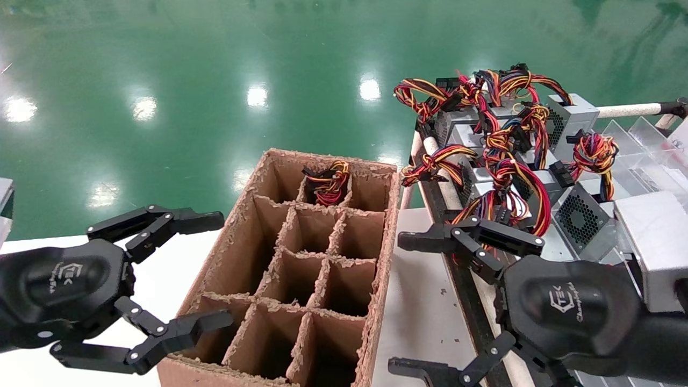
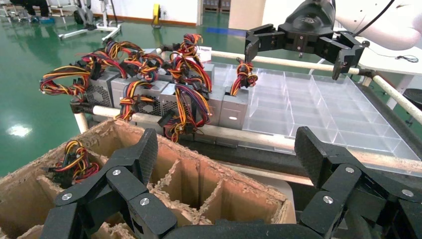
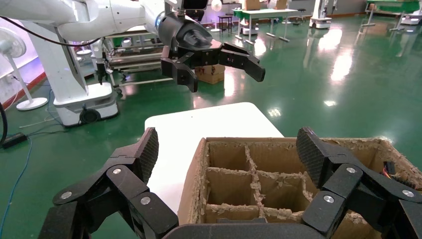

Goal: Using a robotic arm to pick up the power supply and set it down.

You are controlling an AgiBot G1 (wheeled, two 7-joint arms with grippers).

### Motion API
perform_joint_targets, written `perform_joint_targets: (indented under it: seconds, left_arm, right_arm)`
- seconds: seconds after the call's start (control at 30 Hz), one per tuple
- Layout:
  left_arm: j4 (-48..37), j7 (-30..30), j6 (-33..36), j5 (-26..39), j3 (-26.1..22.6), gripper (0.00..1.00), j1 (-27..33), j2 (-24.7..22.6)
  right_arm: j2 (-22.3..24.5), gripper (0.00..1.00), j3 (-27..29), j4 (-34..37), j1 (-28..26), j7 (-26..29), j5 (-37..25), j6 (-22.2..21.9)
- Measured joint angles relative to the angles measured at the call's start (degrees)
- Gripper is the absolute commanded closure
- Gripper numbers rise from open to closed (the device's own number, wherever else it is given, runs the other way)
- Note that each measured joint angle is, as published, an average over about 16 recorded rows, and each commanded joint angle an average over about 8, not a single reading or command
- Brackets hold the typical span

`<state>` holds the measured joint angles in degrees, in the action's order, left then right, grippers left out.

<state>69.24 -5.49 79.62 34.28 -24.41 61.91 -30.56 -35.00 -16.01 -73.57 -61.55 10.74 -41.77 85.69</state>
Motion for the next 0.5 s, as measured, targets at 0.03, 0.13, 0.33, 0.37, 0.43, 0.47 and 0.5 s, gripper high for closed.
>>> perform_joint_targets:
  seconds: [0.03,0.13,0.33,0.37,0.43,0.47,0.5]
  left_arm:
    - [0.0,0.0,0.0,0.0,0.0,0.0,0.0,0.0]
    - [0.0,0.0,0.0,0.0,0.0,0.0,0.0,0.0]
    - [0.0,0.0,0.0,0.0,0.0,0.0,0.0,0.0]
    - [0.0,0.0,0.0,0.0,0.0,0.0,0.0,0.0]
    - [0.0,0.0,0.0,0.0,0.0,0.0,0.0,0.0]
    - [0.0,0.0,0.0,0.0,0.0,0.0,0.0,0.0]
    - [0.0,0.0,0.0,0.0,0.0,0.0,0.0,0.0]
  right_arm:
    - [0.0,0.0,0.0,0.0,0.0,0.0,0.0,0.0]
    - [0.0,0.0,0.0,0.0,0.0,0.0,0.0,0.0]
    - [0.0,0.0,-0.1,0.1,0.0,0.0,0.0,0.0]
    - [0.0,0.0,-0.1,0.1,-0.1,0.0,0.0,0.0]
    - [0.0,0.0,-0.1,0.1,-0.1,0.0,-0.1,-0.1]
    - [0.0,0.0,-0.1,0.1,-0.1,0.0,-0.1,-0.1]
    - [0.0,0.0,-0.1,0.1,-0.1,-0.1,-0.1,-0.1]
